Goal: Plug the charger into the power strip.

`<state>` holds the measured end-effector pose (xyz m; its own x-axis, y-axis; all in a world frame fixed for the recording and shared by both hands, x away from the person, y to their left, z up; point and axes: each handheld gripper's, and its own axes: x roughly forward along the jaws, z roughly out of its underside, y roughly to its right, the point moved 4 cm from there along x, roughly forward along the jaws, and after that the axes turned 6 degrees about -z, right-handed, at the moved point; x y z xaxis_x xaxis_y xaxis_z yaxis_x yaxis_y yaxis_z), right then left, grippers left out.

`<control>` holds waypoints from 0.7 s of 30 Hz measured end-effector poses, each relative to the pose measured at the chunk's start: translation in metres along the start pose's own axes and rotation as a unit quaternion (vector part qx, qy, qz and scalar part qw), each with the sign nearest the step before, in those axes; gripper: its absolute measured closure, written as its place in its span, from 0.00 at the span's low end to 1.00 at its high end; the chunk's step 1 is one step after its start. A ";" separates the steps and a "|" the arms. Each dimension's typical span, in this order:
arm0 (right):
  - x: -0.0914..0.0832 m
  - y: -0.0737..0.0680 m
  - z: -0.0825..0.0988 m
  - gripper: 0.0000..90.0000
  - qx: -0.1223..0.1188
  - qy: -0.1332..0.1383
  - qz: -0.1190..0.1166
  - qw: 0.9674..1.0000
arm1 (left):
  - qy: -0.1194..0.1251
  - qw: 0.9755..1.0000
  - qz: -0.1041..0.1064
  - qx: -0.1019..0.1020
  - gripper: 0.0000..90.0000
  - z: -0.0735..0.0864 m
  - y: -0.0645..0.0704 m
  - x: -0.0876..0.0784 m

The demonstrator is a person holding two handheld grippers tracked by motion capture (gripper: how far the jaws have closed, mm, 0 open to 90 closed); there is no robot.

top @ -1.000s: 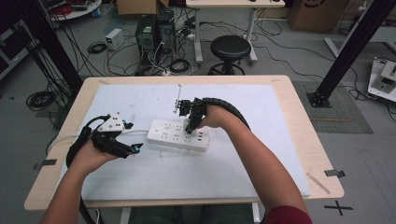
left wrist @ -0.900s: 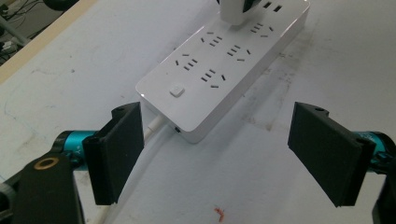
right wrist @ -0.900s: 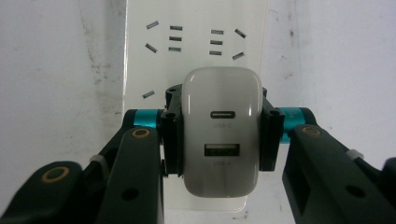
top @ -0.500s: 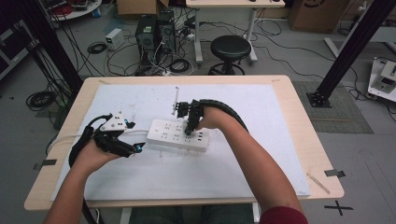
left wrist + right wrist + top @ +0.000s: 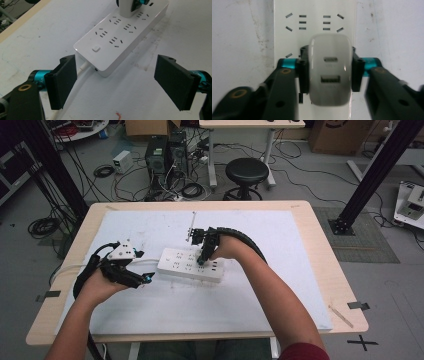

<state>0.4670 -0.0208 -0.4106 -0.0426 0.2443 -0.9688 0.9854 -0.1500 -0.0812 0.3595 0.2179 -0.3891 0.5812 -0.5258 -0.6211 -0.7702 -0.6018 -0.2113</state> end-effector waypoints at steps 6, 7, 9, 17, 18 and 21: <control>-0.026 -0.004 0.013 0.42 0.038 0.091 -0.015 0.995 | 0.000 1.000 0.004 -0.003 0.20 -0.002 -0.003 0.003; -0.030 -0.006 0.016 0.40 0.041 0.104 -0.014 0.994 | -0.002 1.000 0.004 0.000 0.20 -0.003 -0.004 0.003; -0.039 -0.011 0.022 0.36 0.046 0.134 -0.011 0.990 | 0.003 1.000 0.001 -0.005 0.20 -0.005 -0.003 0.004; -0.062 -0.030 0.054 0.25 0.070 0.238 -0.005 0.969 | 0.021 1.000 0.008 -0.002 0.20 -0.013 -0.006 0.005; -0.064 -0.032 0.059 0.24 0.072 0.250 -0.002 0.966 | 0.022 1.000 0.012 0.000 0.20 -0.013 -0.006 0.005; -0.069 -0.040 0.075 0.23 0.082 0.285 0.004 0.955 | 0.027 1.000 0.014 -0.002 0.20 -0.013 -0.005 0.005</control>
<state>0.4178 -0.1032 -0.3580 0.1076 0.7166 -0.6891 0.9444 -0.2903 -0.1545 0.3696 0.2110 -0.3813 0.5728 -0.5746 -0.5846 -0.7854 -0.5889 -0.1907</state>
